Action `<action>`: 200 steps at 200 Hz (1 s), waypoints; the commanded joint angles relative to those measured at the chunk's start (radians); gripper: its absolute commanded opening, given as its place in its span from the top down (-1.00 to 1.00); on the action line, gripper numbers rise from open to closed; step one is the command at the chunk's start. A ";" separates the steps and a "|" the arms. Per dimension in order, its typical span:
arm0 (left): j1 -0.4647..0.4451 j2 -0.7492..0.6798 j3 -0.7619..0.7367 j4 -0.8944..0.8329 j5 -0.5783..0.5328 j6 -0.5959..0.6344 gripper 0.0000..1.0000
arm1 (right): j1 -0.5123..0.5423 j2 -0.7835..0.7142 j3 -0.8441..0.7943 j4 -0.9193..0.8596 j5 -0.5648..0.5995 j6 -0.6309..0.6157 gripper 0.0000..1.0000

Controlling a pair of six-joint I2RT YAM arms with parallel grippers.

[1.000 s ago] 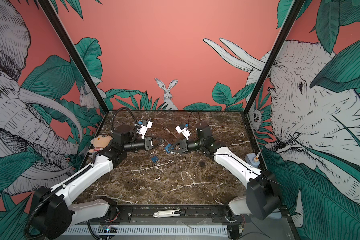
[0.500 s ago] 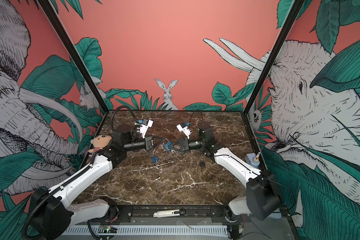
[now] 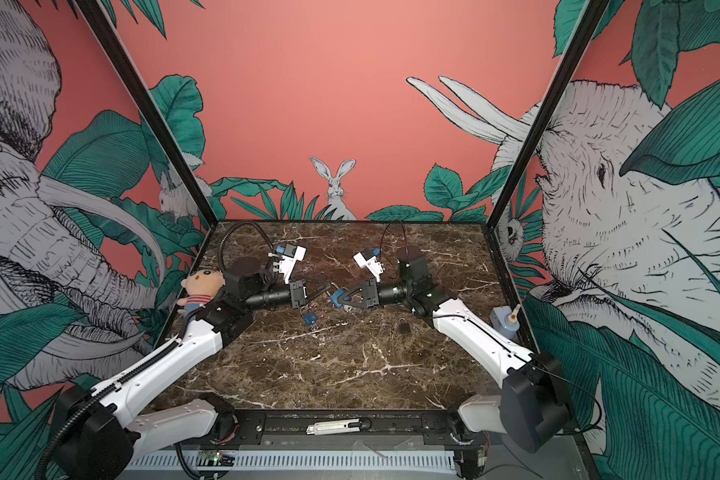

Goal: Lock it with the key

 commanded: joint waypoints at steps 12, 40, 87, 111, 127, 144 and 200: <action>-0.172 0.004 -0.101 -0.071 0.201 -0.050 1.00 | 0.003 0.002 0.102 0.283 0.109 -0.028 1.00; -0.211 -0.003 -0.122 -0.046 0.184 -0.072 1.00 | 0.004 0.009 0.124 0.238 0.118 -0.068 1.00; -0.217 -0.039 -0.111 -0.046 0.111 -0.061 1.00 | 0.004 0.006 0.129 0.136 0.134 -0.137 1.00; -0.172 -0.046 -0.058 -0.071 0.077 -0.035 1.00 | 0.005 -0.023 0.100 0.074 0.153 -0.182 1.00; -0.100 -0.046 -0.041 -0.040 0.082 -0.054 1.00 | 0.004 -0.035 0.072 0.082 0.152 -0.173 1.00; -0.029 -0.047 -0.042 0.055 0.104 -0.116 1.00 | 0.004 -0.039 0.041 0.114 0.143 -0.152 1.00; 0.025 -0.029 0.042 0.112 0.145 -0.164 0.41 | 0.004 -0.045 0.001 0.119 0.145 -0.152 1.00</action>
